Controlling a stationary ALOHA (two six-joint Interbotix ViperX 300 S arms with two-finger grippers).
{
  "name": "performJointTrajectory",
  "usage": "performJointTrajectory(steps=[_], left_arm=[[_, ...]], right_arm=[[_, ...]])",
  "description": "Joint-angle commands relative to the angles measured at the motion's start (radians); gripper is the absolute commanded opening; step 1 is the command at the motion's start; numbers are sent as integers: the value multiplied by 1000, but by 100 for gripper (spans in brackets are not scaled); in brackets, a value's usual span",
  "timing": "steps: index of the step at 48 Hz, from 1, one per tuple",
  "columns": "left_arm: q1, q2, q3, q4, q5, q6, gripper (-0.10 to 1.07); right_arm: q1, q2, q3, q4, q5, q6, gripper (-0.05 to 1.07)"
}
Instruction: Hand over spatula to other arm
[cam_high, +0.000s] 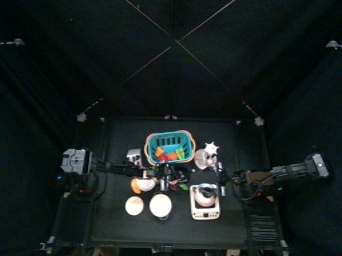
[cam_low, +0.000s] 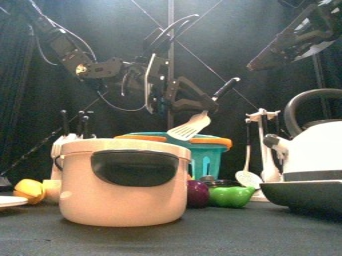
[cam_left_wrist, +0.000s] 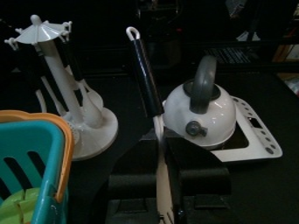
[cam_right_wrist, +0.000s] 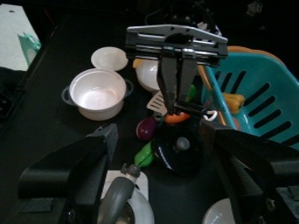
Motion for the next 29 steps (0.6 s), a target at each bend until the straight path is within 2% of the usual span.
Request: performJointTrajectory(steps=[1,29], left_arm=[[5,-23,-12,0,-17,0,33],[3,-9,-28,-2,-20,0,33]], right_arm=[[-3,-9,-6,0,-8,2,103],[-11,-48,25,14,8,8,103]])
